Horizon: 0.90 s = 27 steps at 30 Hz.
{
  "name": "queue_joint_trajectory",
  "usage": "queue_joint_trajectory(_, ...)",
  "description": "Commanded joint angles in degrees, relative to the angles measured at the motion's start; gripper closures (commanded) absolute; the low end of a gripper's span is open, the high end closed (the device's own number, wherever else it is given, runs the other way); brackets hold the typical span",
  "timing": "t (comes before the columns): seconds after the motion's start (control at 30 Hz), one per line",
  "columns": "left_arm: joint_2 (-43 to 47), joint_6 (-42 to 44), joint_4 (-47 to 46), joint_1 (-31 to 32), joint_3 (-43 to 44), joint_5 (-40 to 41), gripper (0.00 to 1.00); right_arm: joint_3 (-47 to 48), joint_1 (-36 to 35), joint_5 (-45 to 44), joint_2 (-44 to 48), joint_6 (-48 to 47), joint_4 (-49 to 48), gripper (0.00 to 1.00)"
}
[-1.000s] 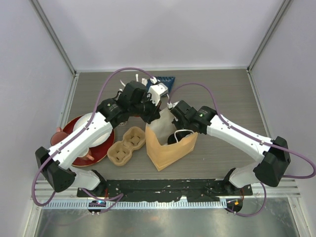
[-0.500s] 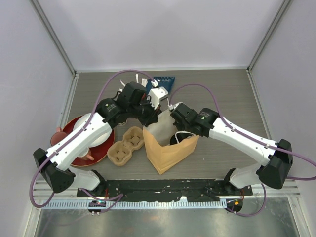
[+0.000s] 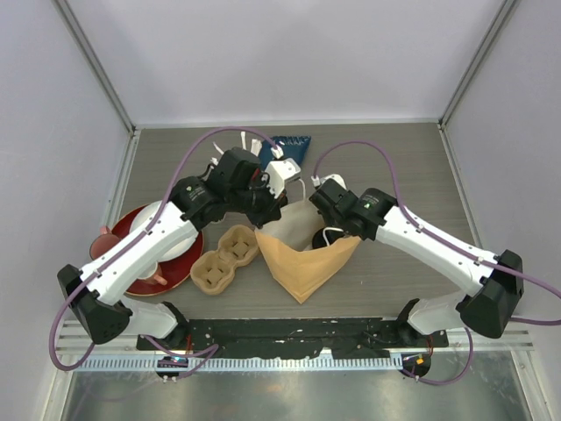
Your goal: Pack the takeout coffee
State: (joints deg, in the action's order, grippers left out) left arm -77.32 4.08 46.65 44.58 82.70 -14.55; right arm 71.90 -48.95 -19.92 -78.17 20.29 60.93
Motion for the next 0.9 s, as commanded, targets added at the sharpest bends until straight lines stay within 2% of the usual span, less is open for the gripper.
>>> queue_joint_trajectory(0.0, 2.9, 2.9, 0.9, 0.0, 1.3, 1.1, 1.00, 0.0, 3.0, -4.0, 2.7, 2.2, 3.8, 0.99)
queue_joint_trajectory(0.3, 2.3, 2.4, 0.4, 0.0, 2.4, 1.4, 1.00, -7.5, 4.2, 3.2, 1.5, 0.0, -2.5, 0.99)
queue_joint_trajectory(0.47, 1.3, 1.9, 0.0, 0.0, 2.1, 1.0, 1.00, -10.5, 4.3, 4.2, 0.9, -0.4, -5.6, 0.99)
queue_joint_trajectory(0.87, 1.3, 2.1, 0.1, 0.1, 2.2, 0.9, 1.00, -10.7, 4.3, 4.5, 0.0, -0.3, -6.5, 0.99)
